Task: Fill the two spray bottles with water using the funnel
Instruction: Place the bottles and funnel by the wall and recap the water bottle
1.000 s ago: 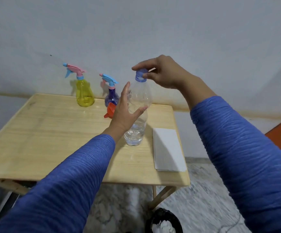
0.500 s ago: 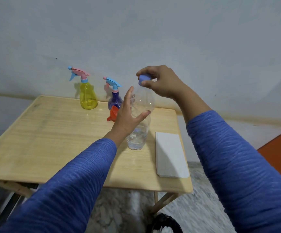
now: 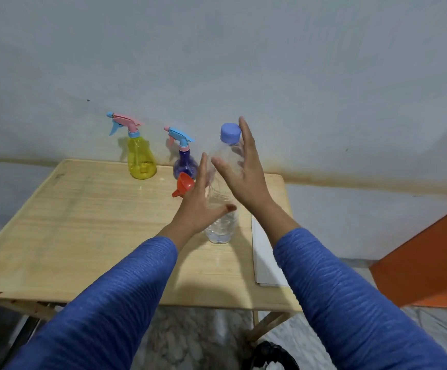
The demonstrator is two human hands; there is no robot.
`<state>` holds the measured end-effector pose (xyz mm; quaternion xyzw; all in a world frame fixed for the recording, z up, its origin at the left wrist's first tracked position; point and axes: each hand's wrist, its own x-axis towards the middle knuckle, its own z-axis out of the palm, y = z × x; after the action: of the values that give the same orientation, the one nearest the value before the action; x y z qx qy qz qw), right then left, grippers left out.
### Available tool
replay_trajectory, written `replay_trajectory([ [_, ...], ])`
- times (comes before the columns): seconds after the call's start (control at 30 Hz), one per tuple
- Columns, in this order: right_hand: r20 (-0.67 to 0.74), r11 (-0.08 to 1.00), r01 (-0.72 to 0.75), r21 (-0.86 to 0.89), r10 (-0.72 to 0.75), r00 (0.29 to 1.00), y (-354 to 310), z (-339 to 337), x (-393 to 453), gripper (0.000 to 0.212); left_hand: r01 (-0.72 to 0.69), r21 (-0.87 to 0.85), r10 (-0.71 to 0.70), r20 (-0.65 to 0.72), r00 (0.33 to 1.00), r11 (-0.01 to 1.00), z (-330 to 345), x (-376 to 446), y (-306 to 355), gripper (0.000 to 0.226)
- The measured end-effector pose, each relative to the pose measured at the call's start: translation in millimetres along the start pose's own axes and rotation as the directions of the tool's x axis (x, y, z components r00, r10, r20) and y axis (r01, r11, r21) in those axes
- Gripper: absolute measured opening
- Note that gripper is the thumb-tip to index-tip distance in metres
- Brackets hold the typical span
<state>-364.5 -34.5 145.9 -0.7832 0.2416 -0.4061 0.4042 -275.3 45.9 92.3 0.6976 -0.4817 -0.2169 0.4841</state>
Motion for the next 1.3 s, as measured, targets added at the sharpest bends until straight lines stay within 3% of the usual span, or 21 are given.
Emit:
replay_trajectory([
  [0.1,-0.027,1.0,0.01,-0.028,-0.011,1.0,16.0,5.5,-16.8,0.088,0.014,0.148,-0.025,0.07,0.997,0.989,2.1,-6.8,-21.8,0.107],
  [0.27,-0.067,0.996,-0.032,-0.078,0.027,0.997,35.1,15.9,-37.3,0.102,0.002,0.109,-0.01,0.078,0.997,0.994,1.8,0.7,-39.6,0.096],
  [0.63,-0.286,0.973,-0.15,-0.173,0.097,0.953,29.3,47.7,-27.8,0.098,-0.127,0.026,0.115,0.277,0.954,0.992,-27.2,37.2,-70.1,0.099],
  [0.8,-0.38,0.945,-0.207,-0.254,0.1,0.92,20.8,70.8,-21.6,0.089,-0.1,0.143,0.072,0.188,0.979,0.985,-61.6,59.1,-119.8,0.085],
  [0.87,-0.422,0.93,-0.24,-0.28,0.105,0.9,19.0,77.6,-19.0,0.089,-0.124,0.196,0.081,0.214,0.973,0.973,-73.2,70.8,-140.5,0.074],
  [1.0,-0.485,0.905,-0.299,-0.302,0.124,0.866,14.1,90.5,-13.5,0.09,-0.32,0.444,0.169,0.347,0.923,0.837,-85.5,96.2,-158.2,0.047],
  [1.2,-0.492,0.878,-0.335,-0.342,0.137,0.86,13.1,96.0,-3.2,0.091,-0.429,0.422,0.254,0.411,0.876,0.799,-82.0,117.8,-171.1,0.04],
  [1.3,-0.502,0.868,-0.35,-0.351,0.141,0.853,16.4,93.5,1.5,0.091,-0.498,0.504,0.298,0.426,0.854,0.706,-76.2,126.0,-178.5,0.04],
])
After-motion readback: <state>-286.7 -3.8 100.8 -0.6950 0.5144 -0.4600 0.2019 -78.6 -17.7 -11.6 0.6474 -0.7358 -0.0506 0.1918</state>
